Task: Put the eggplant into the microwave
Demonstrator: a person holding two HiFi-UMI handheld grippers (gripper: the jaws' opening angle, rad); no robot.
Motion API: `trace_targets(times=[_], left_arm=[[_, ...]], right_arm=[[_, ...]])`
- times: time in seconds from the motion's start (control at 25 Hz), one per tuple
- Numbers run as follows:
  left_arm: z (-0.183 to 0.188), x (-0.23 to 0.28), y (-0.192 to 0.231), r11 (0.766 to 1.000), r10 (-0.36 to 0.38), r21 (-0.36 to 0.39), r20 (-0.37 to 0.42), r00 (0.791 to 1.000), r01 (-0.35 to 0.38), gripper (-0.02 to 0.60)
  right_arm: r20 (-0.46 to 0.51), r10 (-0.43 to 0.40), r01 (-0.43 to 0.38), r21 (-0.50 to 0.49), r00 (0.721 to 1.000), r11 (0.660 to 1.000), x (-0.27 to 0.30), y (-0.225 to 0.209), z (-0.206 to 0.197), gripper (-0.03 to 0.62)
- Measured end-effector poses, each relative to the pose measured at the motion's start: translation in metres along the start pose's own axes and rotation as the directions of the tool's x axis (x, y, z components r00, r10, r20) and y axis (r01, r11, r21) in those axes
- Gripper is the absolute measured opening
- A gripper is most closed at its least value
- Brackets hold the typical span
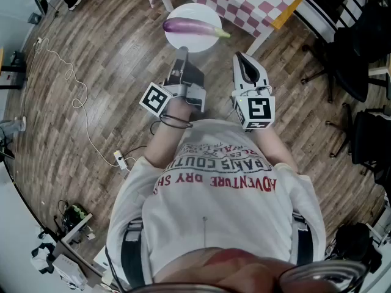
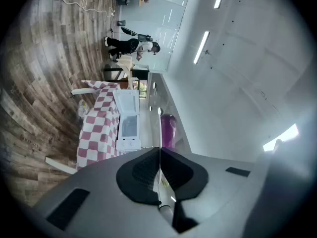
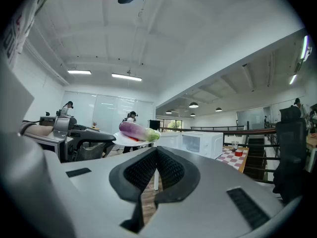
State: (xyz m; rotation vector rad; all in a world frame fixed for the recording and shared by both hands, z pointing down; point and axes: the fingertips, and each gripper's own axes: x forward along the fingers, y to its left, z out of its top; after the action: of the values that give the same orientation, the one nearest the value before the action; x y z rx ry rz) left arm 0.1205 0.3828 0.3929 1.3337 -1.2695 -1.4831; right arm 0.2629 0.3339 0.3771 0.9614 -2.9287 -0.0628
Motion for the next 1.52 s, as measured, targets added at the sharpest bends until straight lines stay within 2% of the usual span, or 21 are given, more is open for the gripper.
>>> trace_targets(times=[0.28,0.56,0.92,1.16,1.36,1.52], left_arm=[[-0.005,0.007,0.001,1.0,-0.012,-0.012,0.004,1.0,0.012,0.028],[-0.009,0.015,0.003,1.0,-0.018,-0.026,0.003,1.0,0.018,0.029],[0.004,0.033,0.025,0.999,0.023,-0.041,-0.007,1.0,-0.024,0.029],[0.04,0.079,0.046,0.998,0.03,-0.058,-0.039,0.999,-0.032,0.029],[0.093,0.134,0.056,0.996,0.031,-0.076,-0.083,0.996,-0.037,0.028],[0.132,0.185,0.065,0.996,0.025,-0.077,-0.145,0.989,-0.036,0.029]], right_arm=[[0.009,-0.007,0.007,0.015,1.0,1.0,0.002,-0.01,-0.003,0.025],[0.043,-0.031,0.027,0.088,0.999,0.996,0.003,-0.023,-0.002,0.025],[-0.02,-0.055,0.057,0.11,0.998,0.992,0.031,-0.038,-0.023,0.025],[-0.038,-0.083,0.086,0.1,0.996,0.991,0.088,-0.041,-0.026,0.025],[-0.067,-0.128,0.134,0.106,0.99,0.985,0.16,-0.039,-0.02,0.025],[-0.087,-0.192,0.203,0.143,0.977,0.969,0.218,-0.043,-0.018,0.025]])
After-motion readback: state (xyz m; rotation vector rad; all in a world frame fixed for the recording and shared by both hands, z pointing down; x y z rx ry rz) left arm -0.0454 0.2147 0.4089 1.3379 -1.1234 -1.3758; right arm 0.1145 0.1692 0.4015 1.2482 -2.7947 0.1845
